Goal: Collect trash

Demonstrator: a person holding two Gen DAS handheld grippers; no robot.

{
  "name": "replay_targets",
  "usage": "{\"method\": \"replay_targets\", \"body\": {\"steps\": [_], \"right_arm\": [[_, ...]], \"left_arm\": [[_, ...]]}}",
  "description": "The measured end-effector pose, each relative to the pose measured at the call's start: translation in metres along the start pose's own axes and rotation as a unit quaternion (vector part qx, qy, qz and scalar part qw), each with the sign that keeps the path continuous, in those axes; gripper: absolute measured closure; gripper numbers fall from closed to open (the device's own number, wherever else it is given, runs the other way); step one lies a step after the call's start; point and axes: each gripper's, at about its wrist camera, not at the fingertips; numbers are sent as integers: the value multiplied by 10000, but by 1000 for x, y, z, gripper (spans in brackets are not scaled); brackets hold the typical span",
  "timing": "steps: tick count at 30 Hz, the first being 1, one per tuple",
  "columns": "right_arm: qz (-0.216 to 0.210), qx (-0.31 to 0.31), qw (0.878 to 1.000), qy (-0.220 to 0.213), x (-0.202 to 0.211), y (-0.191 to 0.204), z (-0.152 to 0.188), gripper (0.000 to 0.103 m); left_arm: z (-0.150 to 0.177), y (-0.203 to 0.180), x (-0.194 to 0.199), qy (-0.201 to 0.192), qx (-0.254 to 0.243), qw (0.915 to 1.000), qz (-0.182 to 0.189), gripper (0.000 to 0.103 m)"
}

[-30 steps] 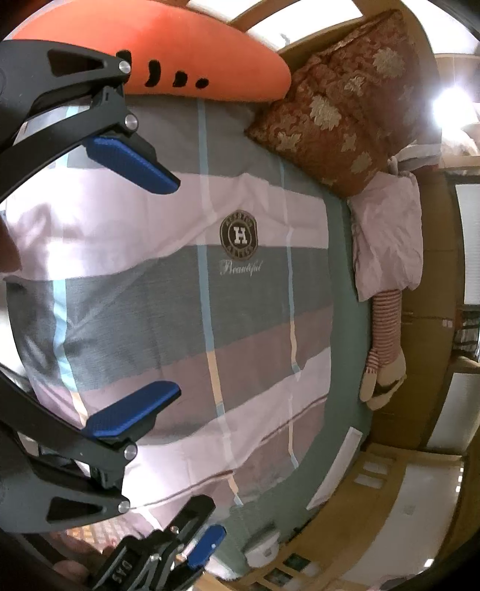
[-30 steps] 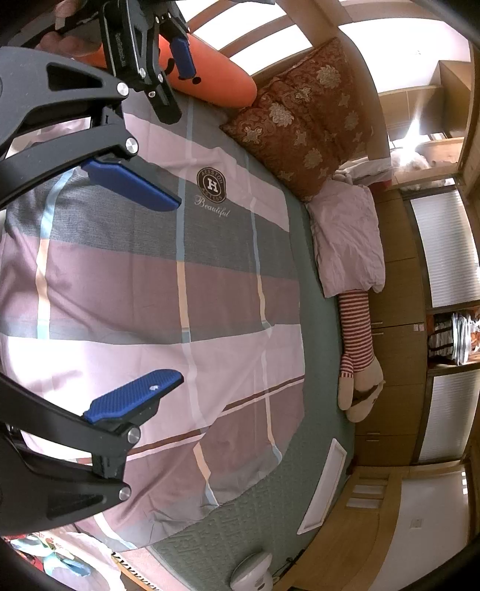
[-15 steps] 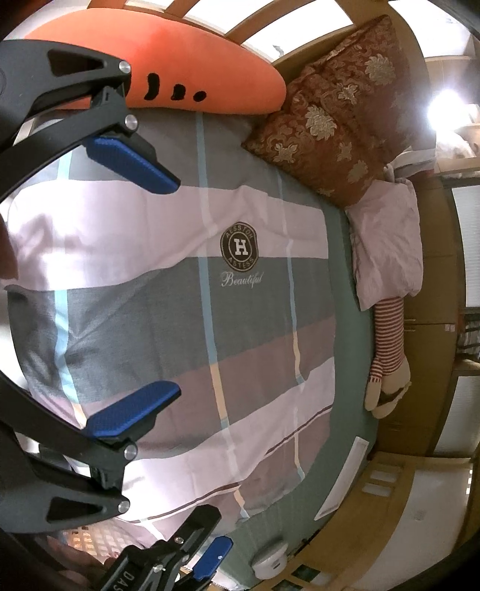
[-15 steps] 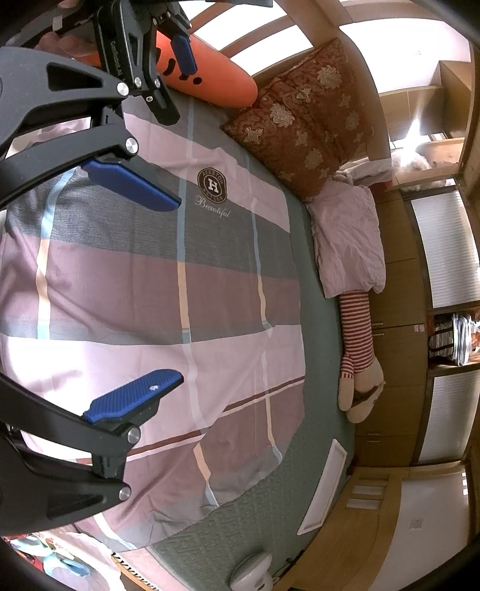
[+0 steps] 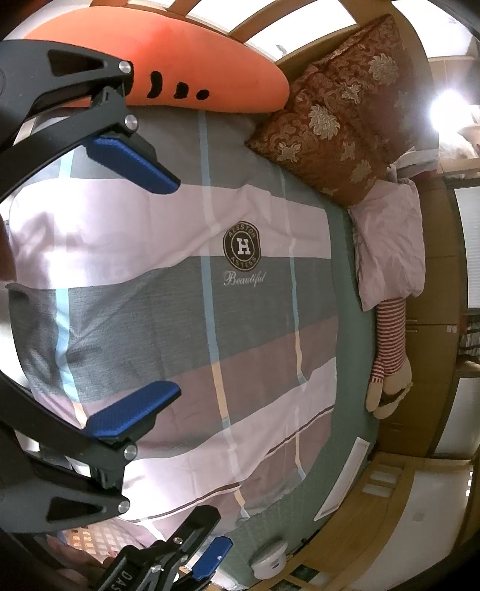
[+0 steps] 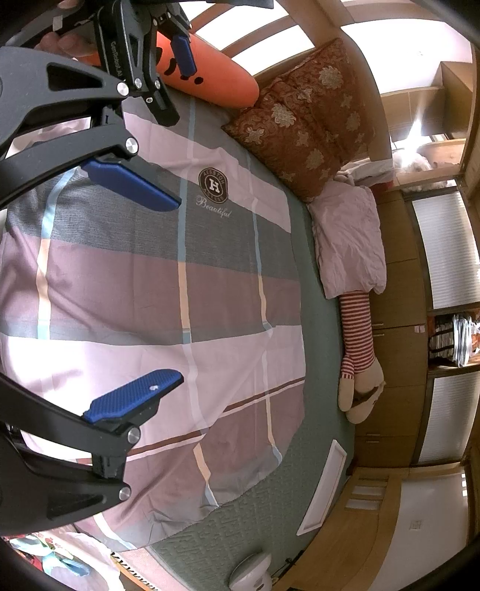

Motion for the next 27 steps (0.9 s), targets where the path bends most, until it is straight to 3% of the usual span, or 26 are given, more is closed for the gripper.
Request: {"method": "replay_targets", "body": {"steps": [27], "right_arm": [[-33, 102, 9999, 46, -2, 1, 5, 18]], "left_arm": [[4, -2, -5, 109, -18, 9999, -40, 2]]}}
Point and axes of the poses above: each gripper's, at about its wrist camera, not at the fingertips, and x roughly against the way its jaws point, y to its left, z to its underside, and after that the axes turned 9 degrees about z, right-handed
